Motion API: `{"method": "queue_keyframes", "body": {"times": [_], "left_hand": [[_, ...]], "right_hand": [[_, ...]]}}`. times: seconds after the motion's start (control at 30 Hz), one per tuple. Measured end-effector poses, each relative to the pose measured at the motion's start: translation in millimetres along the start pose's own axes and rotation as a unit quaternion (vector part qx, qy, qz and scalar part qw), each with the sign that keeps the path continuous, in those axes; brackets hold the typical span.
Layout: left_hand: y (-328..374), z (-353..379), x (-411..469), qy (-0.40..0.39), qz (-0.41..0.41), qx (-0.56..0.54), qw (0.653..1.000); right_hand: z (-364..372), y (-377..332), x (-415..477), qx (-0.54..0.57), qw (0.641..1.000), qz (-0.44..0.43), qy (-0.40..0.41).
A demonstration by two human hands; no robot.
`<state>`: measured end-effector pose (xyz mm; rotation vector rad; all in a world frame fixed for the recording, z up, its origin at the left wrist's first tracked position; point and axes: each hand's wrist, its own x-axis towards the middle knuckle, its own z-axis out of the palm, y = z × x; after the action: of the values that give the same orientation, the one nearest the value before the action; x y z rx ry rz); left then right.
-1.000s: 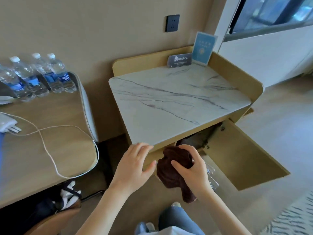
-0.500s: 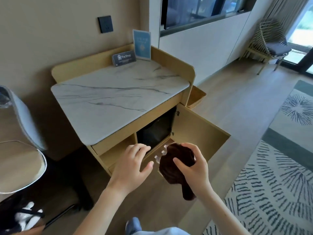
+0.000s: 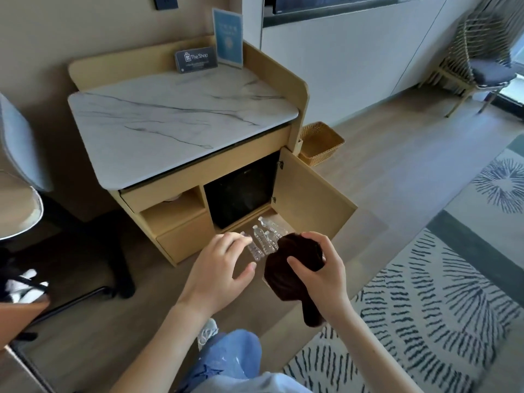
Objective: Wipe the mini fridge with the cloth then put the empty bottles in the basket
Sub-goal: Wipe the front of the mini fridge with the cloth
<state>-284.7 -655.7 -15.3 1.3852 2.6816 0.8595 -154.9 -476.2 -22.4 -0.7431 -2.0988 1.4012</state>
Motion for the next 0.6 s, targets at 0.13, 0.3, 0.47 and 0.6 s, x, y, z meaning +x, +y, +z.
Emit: {"method": "queue_keyframes", "body": {"times": [0.13, 0.3, 0.47, 0.6], "left_hand": [[9.0, 4.2, 10.3, 0.005, -0.005, 0.013, 1.000], [-4.7, 19.2, 38.8, 0.006, -0.027, 0.023, 0.999], [-28.4, 37.8, 84.4, -0.017, -0.057, 0.026, 0.998], [-48.4, 44.2, 134.5, -0.008, -0.083, 0.021, 0.996]], "right_hand": [[-4.8, 7.9, 19.8, -0.007, 1.000, -0.020, -0.023], [8.9, 18.4, 65.4, -0.006, 0.998, -0.023, -0.062], [26.2, 30.2, 124.6, -0.020, 0.996, -0.029, -0.085], [32.1, 37.7, 182.2, -0.030, 0.993, -0.039, -0.104]]}}
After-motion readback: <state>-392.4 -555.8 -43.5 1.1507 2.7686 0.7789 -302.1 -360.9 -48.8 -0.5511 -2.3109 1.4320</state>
